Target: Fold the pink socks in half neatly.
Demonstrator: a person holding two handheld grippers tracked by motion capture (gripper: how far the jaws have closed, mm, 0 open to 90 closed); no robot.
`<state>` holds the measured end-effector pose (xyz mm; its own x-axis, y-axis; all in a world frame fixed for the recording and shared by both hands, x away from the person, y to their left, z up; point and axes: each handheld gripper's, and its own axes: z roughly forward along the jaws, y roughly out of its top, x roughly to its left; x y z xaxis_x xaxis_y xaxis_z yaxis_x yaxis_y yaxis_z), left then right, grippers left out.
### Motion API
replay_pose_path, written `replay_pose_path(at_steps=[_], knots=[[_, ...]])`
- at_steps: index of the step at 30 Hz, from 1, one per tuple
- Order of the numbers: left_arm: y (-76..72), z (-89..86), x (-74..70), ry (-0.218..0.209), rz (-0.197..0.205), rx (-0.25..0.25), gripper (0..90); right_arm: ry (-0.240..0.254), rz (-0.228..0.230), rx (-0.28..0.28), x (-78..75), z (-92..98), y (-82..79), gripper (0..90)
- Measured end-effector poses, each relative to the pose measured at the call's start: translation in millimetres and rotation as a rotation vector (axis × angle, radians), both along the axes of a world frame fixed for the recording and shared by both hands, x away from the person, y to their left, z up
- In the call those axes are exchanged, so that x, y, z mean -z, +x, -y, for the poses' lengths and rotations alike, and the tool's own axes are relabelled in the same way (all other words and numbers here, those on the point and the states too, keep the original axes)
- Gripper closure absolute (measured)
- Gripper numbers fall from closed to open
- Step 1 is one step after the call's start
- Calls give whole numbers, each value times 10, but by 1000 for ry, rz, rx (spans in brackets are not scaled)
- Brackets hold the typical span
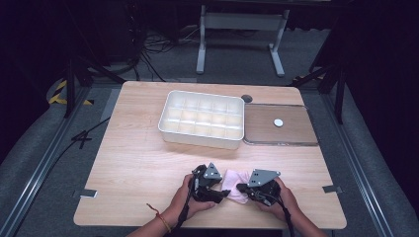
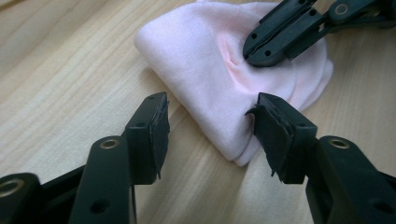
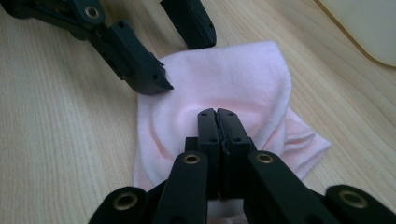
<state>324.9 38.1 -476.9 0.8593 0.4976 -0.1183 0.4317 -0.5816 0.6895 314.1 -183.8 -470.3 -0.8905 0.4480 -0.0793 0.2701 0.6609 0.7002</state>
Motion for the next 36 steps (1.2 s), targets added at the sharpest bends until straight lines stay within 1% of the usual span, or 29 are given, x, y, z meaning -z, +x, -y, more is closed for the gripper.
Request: replay_pose_path(at_steps=[1, 2, 3, 4, 6, 7, 8, 10, 11, 12, 13, 15, 16, 17, 18, 19, 20, 21, 22, 23, 24, 26, 28, 29, 31, 32, 33, 36], knots=[[-12, 10, 4, 5, 11, -6, 470, -3, 1, 2, -11, -5, 4, 866], [-21, 17, 9, 8, 20, -7, 470, -3, 1, 2, -11, -5, 4, 866], [-24, 17, 10, 8, 24, -8, 478, -4, 7, 7, -35, -2, 7, 820], [-25, 14, 12, 6, 24, -13, 481, 3, 11, 17, -59, 9, 10, 810], [-29, 13, 17, -1, 23, -16, 487, 37, 12, 34, -113, 39, 13, 818], [-26, 11, 18, -2, 24, -13, 487, 34, 15, 34, -117, 41, 9, 818], [-22, 6, 16, 0, 27, -9, 487, 18, 10, 25, -107, 36, 6, 822], [-13, -5, 17, -15, 9, -17, 487, -22, -2, 8, -43, 7, -11, 832], [-3, -14, 16, -21, -1, -17, 488, -19, -3, 6, -38, 6, -9, 832], [-3, -14, 16, -21, -1, -17, 487, -20, -11, 7, -40, 3, 4, 835], [16, -28, 32, -79, -51, -20, 486, -21, -25, 5, -38, 1, 20, 838], [36, -27, 36, -105, -82, -13, 466, -8, -27, 4, -24, 4, 34, 847], [46, -25, 31, -103, -93, -7, 461, -4, -23, 8, -14, 2, 33, 849], [50, -16, 35, -114, -104, -3, 461, -1, -19, 7, -9, -1, 30, 851], [55, -14, 35, -117, -106, 2, 463, -5, -14, 9, -9, -7, 24, 852], [59, -10, 34, -122, -117, 10, 466, -9, -8, 7, -9, -12, 19, 853], [64, -7, 41, -136, -129, 17, 482, -11, -5, 4, -11, -18, 9, 854], [64, -9, 42, -138, -135, 17, 515, -14, 5, 8, -9, -22, 3, 856], [65, -12, 39, -135, -140, 15, 527, -12, 7, 8, -6, -23, 2, 856], [69, -17, 41, -146, -147, 11, 545, -12, 7, 8, -6, -23, 3, 856], [78, -29, 38, -147, -150, 12, 568, -11, 7, 7, -5, -24, 4, 857], [105, -67, 41, -199, -173, 12, 616, -10, 10, 7, -3, -29, 7, 857], [109, -84, 24, -209, -168, 10, 662, -9, 9, 11, 0, -40, 10, 857], [109, -89, 13, -226, -163, 13, 686, -9, 14, 8, 1, -46, 15, 857], [105, -89, -8, -225, -145, 17, 744, -11, 18, 9, 2, -64, 19, 858], [101, -90, -19, -223, -138, 22, 757, -5, 15, 8, 2, -71, 22, 858], [98, -84, -23, -231, -130, 24, 768, -3, 19, 3, 4, -79, 30, 857], [74, -68, -52, -206, -98, 23, 802, 9, 15, 8, 12, -110, 48, 857]])
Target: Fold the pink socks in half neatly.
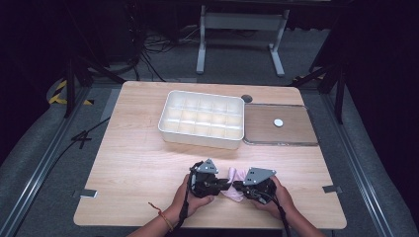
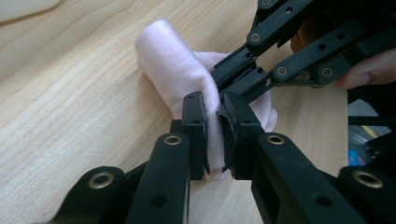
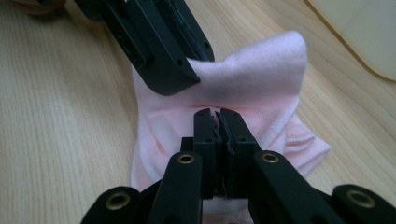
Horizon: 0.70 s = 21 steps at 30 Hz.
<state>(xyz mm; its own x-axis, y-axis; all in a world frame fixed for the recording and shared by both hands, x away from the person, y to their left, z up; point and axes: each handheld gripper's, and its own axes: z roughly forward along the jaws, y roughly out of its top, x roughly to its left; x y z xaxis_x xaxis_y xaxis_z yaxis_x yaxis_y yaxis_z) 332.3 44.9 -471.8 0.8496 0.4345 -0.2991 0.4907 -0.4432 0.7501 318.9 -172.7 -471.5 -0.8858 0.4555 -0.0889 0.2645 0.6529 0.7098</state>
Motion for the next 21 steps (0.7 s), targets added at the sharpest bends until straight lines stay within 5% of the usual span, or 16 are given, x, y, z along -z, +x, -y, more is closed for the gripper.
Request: replay_pose_path(at_steps=[7, 16, 21], knots=[[17, -49, -36, 31, 34, -27, 830, 27, 3, 17, -57, 12, 44, 751], [11, -60, -112, 67, 95, -15, 834, -18, -16, 54, -90, 140, 43, 785], [-17, -8, -132, 92, 136, 8, 835, 2, -27, 53, -40, 116, 78, 803]])
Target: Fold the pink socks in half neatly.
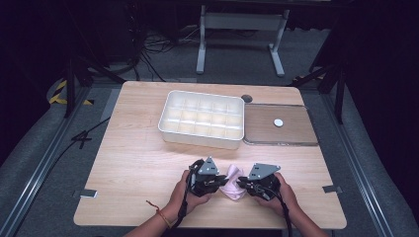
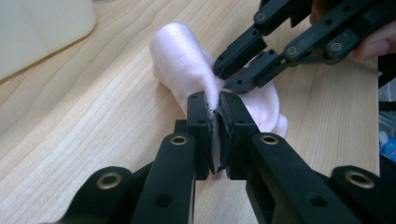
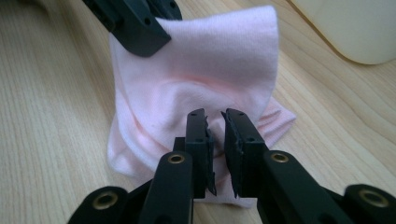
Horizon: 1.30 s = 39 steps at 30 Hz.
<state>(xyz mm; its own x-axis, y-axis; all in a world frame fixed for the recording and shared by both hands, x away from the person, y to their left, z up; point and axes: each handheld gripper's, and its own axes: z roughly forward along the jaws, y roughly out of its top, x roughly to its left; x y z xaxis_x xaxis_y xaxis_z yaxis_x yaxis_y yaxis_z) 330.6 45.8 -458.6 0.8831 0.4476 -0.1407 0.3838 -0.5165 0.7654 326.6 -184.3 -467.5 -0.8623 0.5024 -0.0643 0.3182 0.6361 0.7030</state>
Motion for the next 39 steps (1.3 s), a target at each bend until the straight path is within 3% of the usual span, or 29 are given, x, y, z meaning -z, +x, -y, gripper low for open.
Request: replay_pose_path(at_steps=[5, 7, 10, 14, 18, 23, 33, 39], knots=[[-39, 84, -27, 16, 31, 26, 834, 7, 8, 8, 23, -51, 10, 806], [-49, 95, -33, 45, 48, 25, 834, 8, 16, 8, 21, -62, 14, 783], [-40, 60, -39, 43, 47, 11, 834, 18, 19, -2, 11, -44, 14, 744], [-6, 2, -47, 43, 43, -4, 834, 28, 30, 36, -55, 93, -7, 733], [-22, 42, -50, 26, 47, 6, 832, 18, -7, 46, 15, 128, 7, 741], [-89, 139, -52, 59, 78, 52, 819, 6, 1, 43, 21, 76, 14, 758], [-115, 226, 1, 71, 78, 69, 816, 16, -1, 49, 32, 60, 13, 775], [-143, 304, 60, 116, 86, 76, 809, 43, -11, 33, 1, 135, 39, 742]])
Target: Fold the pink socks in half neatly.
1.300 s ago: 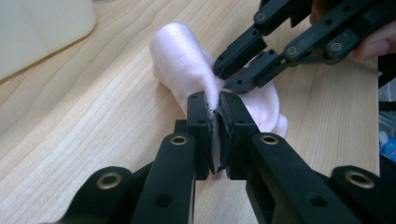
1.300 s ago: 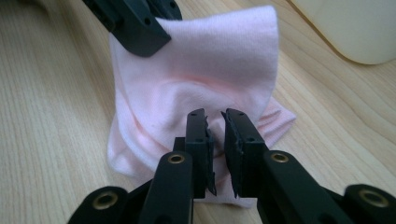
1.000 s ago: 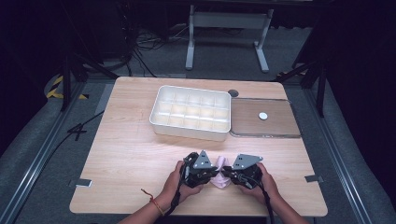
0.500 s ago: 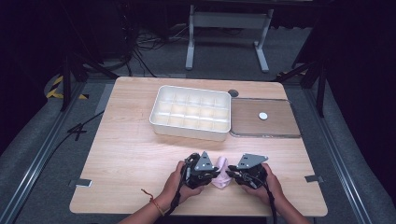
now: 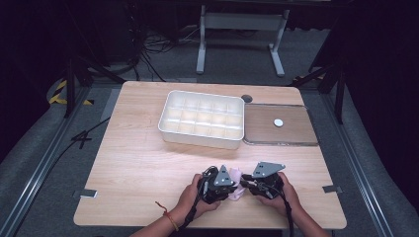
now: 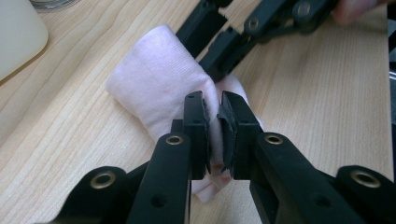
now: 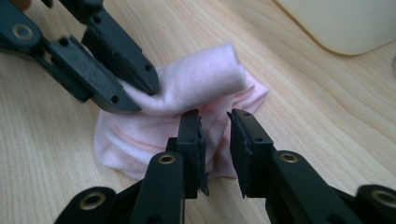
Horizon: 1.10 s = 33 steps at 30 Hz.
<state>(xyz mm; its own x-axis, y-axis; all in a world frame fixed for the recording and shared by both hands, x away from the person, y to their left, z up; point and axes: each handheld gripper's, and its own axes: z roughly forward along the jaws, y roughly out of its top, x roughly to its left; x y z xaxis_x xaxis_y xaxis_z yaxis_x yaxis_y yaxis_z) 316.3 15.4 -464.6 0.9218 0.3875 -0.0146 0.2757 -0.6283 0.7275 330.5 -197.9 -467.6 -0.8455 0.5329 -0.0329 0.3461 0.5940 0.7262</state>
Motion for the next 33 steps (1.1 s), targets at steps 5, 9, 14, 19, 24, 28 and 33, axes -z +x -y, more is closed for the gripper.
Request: replay_pose_path(at_steps=[5, 9, 14, 19, 24, 28, 33], knots=[[-29, 44, 2, 51, 28, 6, 811, 59, 29, 42, -111, 132, 25, 758], [-44, 69, 3, 69, 44, 6, 807, 130, 69, 45, -262, 91, -1, 750], [-45, 65, 7, 64, 37, 7, 796, 74, 92, -7, -239, -108, -38, 746], [-47, 37, -1, 48, 23, 27, 783, 16, 47, 4, -59, -94, 39, 783], [-74, -42, -77, -19, -16, 69, 738, 11, 37, -2, -15, -81, 29, 805], [-56, -143, -155, -85, -34, 49, 730, 22, 18, 2, -2, -62, 19, 809], [7, -196, -124, -95, -36, 33, 775, 20, 4, -7, 15, -16, 12, 810]])
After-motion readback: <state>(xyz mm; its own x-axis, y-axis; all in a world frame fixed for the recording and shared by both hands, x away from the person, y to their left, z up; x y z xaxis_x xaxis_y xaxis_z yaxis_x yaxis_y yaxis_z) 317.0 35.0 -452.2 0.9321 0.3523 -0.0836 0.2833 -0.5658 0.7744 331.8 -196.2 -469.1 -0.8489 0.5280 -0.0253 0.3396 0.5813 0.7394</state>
